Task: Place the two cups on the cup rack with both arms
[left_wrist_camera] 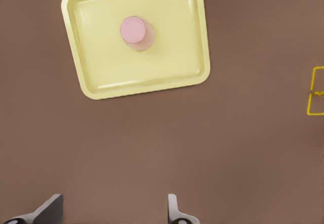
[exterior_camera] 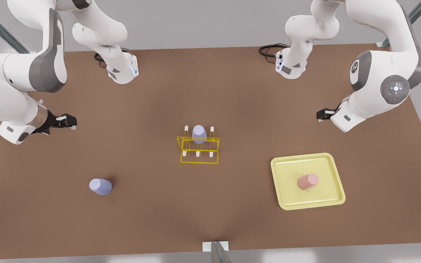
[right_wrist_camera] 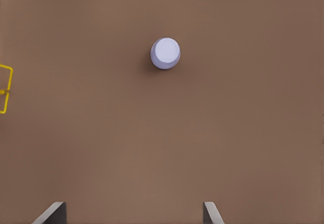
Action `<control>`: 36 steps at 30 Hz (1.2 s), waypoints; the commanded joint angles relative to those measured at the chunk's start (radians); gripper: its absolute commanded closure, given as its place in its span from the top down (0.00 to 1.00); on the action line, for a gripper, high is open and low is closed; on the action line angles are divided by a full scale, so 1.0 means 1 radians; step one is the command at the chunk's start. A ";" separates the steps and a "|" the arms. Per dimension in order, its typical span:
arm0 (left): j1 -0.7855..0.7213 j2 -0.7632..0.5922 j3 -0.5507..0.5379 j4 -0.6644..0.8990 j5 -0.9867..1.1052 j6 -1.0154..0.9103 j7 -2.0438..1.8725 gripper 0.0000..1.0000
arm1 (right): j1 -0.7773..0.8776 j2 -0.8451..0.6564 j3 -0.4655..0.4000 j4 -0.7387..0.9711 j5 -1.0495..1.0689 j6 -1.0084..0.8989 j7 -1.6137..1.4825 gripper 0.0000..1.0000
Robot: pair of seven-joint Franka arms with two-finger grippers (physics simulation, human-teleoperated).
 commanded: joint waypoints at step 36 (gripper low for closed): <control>0.030 0.674 0.020 0.179 0.005 0.686 0.025 1.00 | -0.030 0.644 0.000 -0.007 0.002 0.617 0.217 1.00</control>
